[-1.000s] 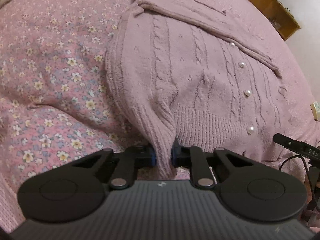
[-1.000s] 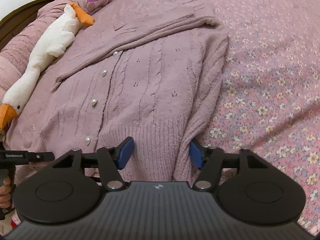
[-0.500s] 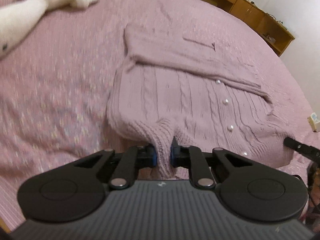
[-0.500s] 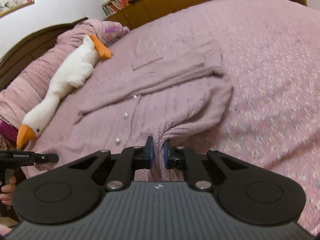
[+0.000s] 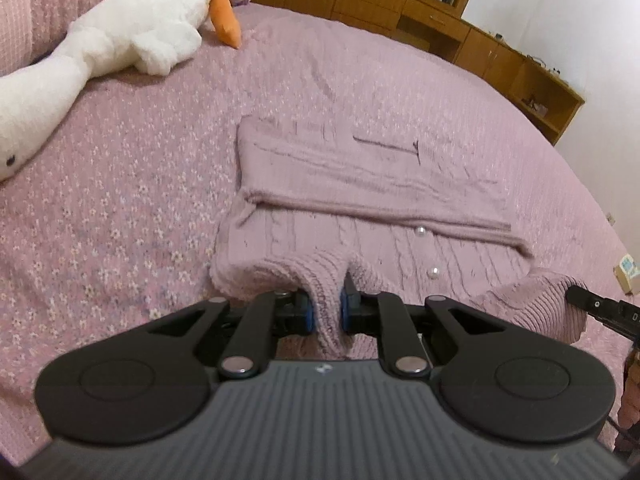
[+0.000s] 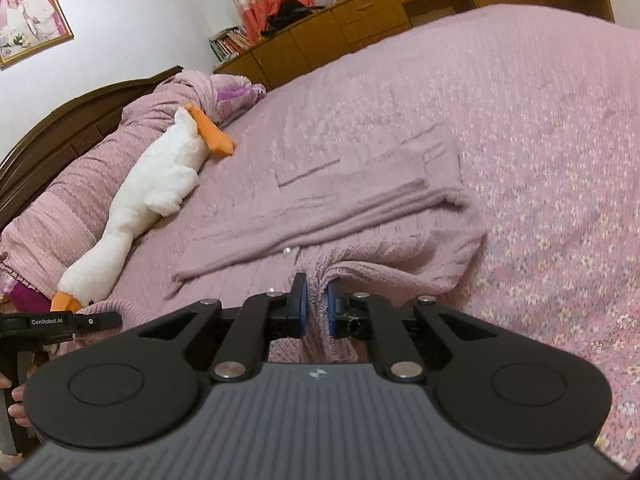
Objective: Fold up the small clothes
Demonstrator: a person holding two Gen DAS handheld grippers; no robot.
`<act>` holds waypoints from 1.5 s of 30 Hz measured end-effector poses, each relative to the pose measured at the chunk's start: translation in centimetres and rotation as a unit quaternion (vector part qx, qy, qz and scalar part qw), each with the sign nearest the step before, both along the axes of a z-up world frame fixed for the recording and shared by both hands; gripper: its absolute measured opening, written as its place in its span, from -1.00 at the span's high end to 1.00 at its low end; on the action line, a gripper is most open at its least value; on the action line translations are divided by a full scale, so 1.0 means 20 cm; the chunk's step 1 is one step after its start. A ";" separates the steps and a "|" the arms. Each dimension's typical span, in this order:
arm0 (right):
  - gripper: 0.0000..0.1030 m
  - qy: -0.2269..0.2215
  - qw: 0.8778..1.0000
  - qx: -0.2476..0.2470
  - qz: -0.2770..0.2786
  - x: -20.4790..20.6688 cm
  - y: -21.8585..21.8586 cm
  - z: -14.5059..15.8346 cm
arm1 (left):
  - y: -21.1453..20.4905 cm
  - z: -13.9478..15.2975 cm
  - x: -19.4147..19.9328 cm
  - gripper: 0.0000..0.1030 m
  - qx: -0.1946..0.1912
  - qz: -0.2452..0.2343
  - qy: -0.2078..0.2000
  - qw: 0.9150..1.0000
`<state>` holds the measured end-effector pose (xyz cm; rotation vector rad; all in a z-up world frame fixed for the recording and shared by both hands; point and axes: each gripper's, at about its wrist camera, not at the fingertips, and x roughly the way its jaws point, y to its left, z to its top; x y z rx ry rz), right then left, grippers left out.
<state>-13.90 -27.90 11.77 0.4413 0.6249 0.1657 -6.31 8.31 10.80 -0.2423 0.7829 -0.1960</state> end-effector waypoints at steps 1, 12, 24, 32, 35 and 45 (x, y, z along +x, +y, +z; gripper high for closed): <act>0.81 -0.003 1.000 0.000 0.000 0.00 0.00 0.02 | 0.00 0.01 0.00 0.72 -0.001 0.001 -0.002 1.000; 0.81 -0.022 0.999 0.004 -0.039 0.15 -0.04 0.11 | -0.06 0.15 0.24 0.72 0.016 0.012 -0.033 0.999; -0.12 0.026 0.997 0.008 -0.077 0.54 -0.15 -0.19 | -0.14 -0.20 0.73 0.55 0.060 0.044 0.062 0.995; -0.21 -0.003 0.997 -0.036 -0.062 0.44 -0.17 -0.28 | -0.26 -0.13 0.59 -0.21 0.080 0.022 0.033 0.996; -0.21 -0.025 0.997 0.000 -0.072 0.39 -0.17 -0.28 | -0.36 -0.08 0.53 -0.21 0.086 -0.010 0.021 0.996; -0.68 -0.031 0.997 -0.017 -0.065 0.27 -0.13 -0.29 | -0.76 -0.13 0.41 -0.31 0.144 -0.124 0.007 0.982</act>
